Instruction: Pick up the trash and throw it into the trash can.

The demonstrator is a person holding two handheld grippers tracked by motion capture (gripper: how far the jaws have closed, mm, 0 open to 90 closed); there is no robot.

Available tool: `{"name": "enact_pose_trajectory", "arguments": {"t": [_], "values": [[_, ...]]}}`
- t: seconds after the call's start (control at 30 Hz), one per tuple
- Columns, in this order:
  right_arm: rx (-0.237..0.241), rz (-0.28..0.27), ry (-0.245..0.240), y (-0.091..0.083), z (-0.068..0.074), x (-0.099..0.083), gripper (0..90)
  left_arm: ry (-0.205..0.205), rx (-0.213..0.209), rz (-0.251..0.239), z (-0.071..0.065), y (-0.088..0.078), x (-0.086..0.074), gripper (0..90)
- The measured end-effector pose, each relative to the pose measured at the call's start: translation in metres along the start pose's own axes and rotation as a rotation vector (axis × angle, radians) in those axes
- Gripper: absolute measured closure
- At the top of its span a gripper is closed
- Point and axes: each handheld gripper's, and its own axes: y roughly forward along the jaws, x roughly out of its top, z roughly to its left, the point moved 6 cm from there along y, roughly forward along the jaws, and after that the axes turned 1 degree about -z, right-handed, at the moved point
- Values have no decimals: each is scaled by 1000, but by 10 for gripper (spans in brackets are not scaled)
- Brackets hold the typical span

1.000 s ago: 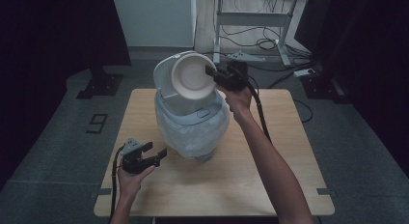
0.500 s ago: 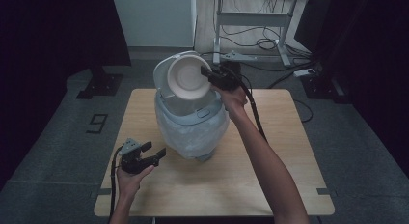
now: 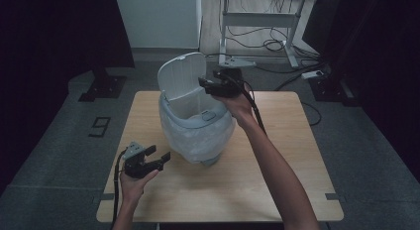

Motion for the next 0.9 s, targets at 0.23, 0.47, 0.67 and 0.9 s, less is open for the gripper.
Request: {"name": "enact_pose_trajectory", "arguments": {"t": [0.23,0.47,0.67,0.9], "values": [[4,-17,2,-42,-13,-10,365,2,3,-1,0,-1,0,285],[-25,-26,25,-89,-33,-35,364,4,6,7,-1,0,-1,284],[-67,-24,46,-134,-52,-71,364,-1,10,9,-1,1,-2,284],[-117,4,84,-164,-69,-123,364,2,15,14,-1,0,-3,284]]}}
